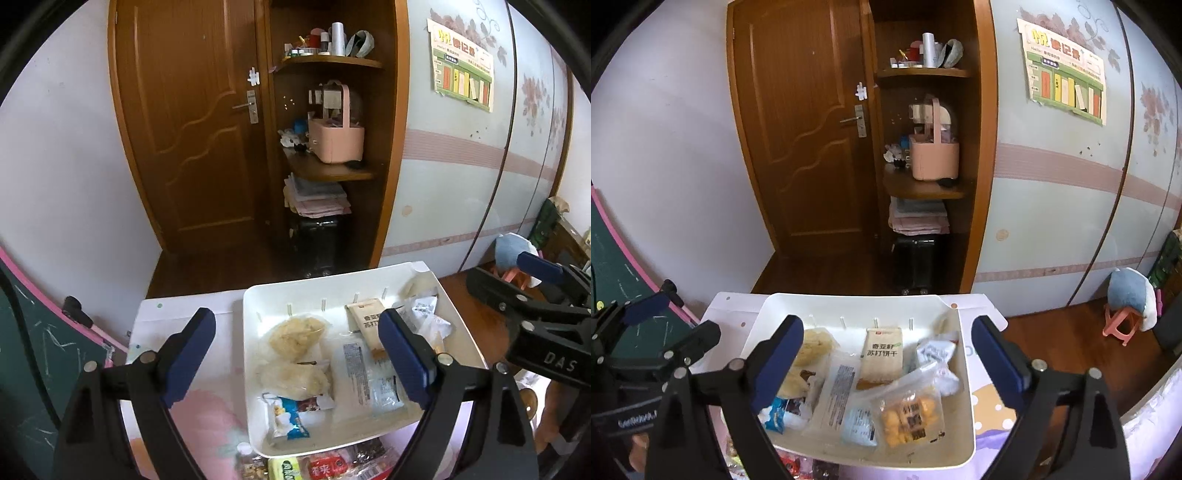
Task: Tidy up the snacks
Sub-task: 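Withdraw both tools from the basket toward the remaining snacks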
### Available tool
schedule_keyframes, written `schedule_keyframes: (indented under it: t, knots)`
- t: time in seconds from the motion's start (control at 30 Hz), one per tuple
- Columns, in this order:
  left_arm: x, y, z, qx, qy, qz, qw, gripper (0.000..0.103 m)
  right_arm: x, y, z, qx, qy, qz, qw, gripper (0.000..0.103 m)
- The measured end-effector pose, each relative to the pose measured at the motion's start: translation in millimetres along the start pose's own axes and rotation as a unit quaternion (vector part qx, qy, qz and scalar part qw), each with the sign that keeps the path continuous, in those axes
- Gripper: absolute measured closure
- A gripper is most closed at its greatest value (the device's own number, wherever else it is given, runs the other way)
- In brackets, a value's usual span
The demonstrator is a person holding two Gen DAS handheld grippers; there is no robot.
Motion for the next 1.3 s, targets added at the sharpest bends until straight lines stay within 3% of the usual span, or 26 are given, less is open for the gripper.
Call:
schedule_keyframes:
  t: [0.43,0.77,1.07,1.3]
  knots:
    - [2.8,-9.8,-89.3,-0.004,0.038,0.011,0.9992,0.014,-9.2,-16.4,-78.5,0.013,0.012,-0.028,0.999,0.01]
    - [-28.0,-27.0,-150.6,-0.001,0.038,0.025,0.999,0.014,-26.6,-38.0,-142.2,0.02,0.032,-0.058,0.998,0.01]
    - [-76.5,-36.3,-161.1,-0.012,0.016,0.047,0.9987,0.014,-61.9,-63.2,-152.0,0.037,0.009,-0.083,0.996,0.01]
    - [-136.4,-45.0,-127.5,-0.029,-0.044,0.052,0.9973,0.014,-111.7,-75.8,-122.3,0.059,-0.049,-0.077,0.994,0.01]
Point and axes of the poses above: each gripper's, at about its wrist camera, not at the fingertips, and z roughly the way its jaws point, y to its right, x to its top, the point moved 2 cm from there along z, roughly the way its jaws point, and after that the axes turned 8 degrees about y, right-handed, at the moved point
